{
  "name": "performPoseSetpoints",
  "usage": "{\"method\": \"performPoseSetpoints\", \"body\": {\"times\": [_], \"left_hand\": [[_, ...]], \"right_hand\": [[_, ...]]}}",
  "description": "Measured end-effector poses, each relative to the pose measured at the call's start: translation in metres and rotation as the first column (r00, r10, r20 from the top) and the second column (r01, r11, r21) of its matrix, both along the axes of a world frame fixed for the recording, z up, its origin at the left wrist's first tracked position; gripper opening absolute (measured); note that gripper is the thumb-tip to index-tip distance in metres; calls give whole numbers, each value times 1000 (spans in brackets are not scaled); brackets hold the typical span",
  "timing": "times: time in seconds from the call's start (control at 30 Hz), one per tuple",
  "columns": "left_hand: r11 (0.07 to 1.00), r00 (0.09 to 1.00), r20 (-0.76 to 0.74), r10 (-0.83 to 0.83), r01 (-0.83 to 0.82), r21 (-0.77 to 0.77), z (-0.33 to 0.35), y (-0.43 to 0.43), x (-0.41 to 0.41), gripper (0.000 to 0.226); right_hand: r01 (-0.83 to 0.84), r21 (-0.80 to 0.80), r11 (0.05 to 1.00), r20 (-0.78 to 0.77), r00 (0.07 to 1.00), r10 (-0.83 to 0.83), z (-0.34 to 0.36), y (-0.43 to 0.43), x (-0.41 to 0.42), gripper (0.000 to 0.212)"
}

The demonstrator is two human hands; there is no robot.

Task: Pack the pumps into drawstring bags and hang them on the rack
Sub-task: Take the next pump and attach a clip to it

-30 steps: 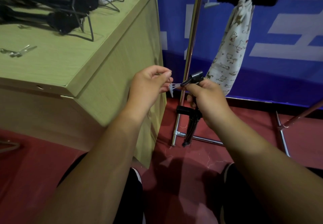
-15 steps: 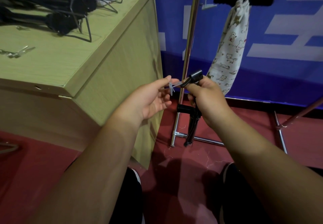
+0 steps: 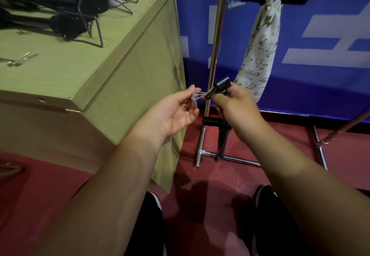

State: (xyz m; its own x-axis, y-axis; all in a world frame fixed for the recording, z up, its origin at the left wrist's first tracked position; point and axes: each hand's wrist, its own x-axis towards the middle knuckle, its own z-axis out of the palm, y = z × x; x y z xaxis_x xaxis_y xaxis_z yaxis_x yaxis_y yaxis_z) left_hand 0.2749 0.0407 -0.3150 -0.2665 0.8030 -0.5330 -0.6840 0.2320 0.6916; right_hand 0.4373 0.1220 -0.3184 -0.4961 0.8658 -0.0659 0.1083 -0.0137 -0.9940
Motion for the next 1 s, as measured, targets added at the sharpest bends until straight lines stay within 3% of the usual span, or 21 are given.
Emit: {"method": "performPoseSetpoints", "body": {"times": [0.07, 0.13, 0.23, 0.3, 0.37, 0.47, 0.53, 0.6, 0.67, 0.73, 0.83, 1.0], "left_hand": [[999, 999, -29, 40, -41, -22, -6, 2, -1, 25], [994, 976, -216, -4, -20, -111, -11, 5, -1, 17], [962, 745, -612, -265, 158, -224, -10, 4, 7, 31], [932, 604, -717, -348, 305, -195, -9, 1, 17, 33], [914, 470, -813, -343, 365, -175, -16, 1, 26, 33], [940, 280, -920, -274, 279, -195, -35, 9, 32, 48], [940, 274, -920, -282, 271, -207, -40, 13, 35, 45], [946, 328, -904, -273, 264, -190, -39, 15, 36, 34], [960, 404, -883, -238, 235, -151, -38, 16, 35, 30], [978, 444, -877, -182, 174, -115, -38, 17, 32, 30], [994, 449, -888, -103, 75, -77, -30, 17, 28, 29], [999, 465, -885, 40, -50, 19, -4, 15, 27, 22]], "right_hand": [[-9, -30, 1000, -45, 999, 8, 2, 2, -1, 14], [-19, -68, 998, -118, 993, 11, 5, 4, -2, 14], [-14, -123, 992, -208, 978, -12, 11, 6, -2, 14], [-13, -178, 984, -280, 959, -38, 15, 7, -3, 9], [-30, -240, 970, -351, 935, -58, 17, 7, -4, 6], [-39, -290, 956, -386, 919, -80, 18, 7, -4, 13], [-1, -238, 971, -271, 960, -65, 21, 6, 0, 17], [53, -24, 998, 38, 998, -52, 25, 8, 5, 24], [51, 219, 974, 274, 955, -112, 24, 9, 9, 29], [110, 325, 939, 270, 941, -203, 23, 9, 10, 23], [200, 321, 925, 272, 917, -293, 19, 9, 13, 22], [25, 175, 984, 477, 873, -107, 7, 7, 12, 22]]}}
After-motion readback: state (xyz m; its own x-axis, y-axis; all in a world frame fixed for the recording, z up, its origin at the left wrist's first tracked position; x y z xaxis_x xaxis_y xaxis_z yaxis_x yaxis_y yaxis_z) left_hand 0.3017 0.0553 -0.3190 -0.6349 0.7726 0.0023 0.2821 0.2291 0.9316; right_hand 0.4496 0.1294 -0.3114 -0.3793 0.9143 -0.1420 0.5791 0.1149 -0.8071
